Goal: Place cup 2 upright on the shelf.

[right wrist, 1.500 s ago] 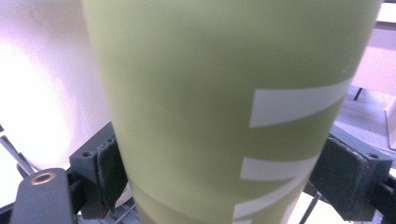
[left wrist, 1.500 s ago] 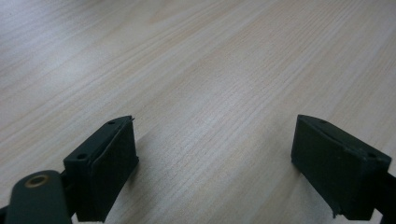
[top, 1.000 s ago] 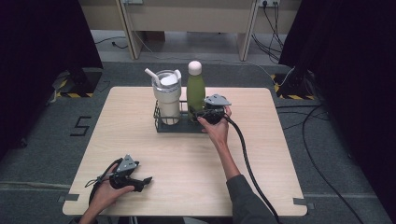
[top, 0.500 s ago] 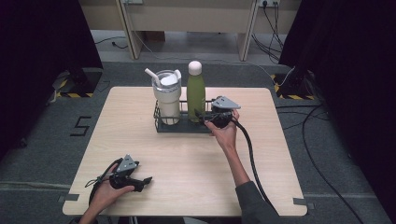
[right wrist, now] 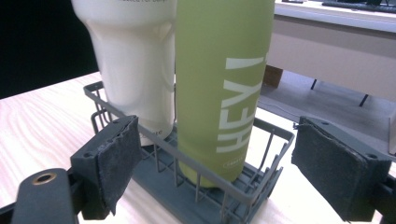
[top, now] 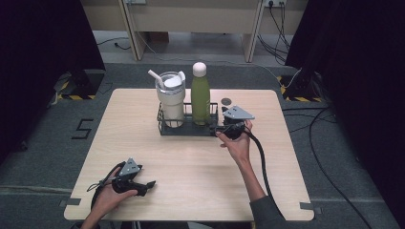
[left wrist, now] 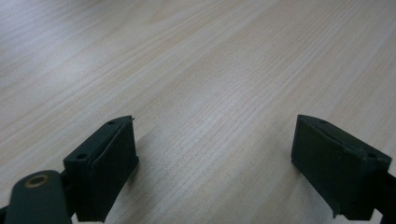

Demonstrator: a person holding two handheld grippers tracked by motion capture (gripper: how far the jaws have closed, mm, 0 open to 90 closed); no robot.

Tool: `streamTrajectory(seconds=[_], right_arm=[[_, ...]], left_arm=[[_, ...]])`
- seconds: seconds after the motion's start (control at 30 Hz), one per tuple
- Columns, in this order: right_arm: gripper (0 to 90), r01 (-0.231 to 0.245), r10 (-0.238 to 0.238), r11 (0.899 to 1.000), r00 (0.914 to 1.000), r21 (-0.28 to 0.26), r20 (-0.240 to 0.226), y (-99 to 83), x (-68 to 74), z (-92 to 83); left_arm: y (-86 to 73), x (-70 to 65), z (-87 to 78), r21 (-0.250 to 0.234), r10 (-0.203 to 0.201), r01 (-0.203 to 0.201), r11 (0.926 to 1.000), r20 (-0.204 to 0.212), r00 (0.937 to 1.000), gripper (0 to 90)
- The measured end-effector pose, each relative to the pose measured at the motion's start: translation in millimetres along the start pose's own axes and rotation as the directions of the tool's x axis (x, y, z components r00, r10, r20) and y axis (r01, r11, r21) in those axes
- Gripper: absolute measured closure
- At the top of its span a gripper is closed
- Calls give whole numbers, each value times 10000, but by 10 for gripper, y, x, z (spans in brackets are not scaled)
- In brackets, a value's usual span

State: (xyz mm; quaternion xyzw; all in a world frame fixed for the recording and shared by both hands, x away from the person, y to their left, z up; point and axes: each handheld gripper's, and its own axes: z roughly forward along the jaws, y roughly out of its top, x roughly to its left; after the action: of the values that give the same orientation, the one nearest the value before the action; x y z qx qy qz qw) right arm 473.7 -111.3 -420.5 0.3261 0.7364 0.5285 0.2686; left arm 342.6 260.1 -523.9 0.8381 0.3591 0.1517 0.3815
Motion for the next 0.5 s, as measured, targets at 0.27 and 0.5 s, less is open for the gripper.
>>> streamTrajectory(seconds=[0.27, 0.5], right_arm=[[154, -51, 50, 10000, 10000, -8, -60, -100, 16, -199], [155, -178, 178, 9998, 9998, -71, -48, -169, 59, -328]], left_arm=[[3, -2, 4, -3, -18, 18, 10000, -4, 10000, 131], [6, -3, 8, -10, -37, 37, 10000, -23, 10000, 130]])
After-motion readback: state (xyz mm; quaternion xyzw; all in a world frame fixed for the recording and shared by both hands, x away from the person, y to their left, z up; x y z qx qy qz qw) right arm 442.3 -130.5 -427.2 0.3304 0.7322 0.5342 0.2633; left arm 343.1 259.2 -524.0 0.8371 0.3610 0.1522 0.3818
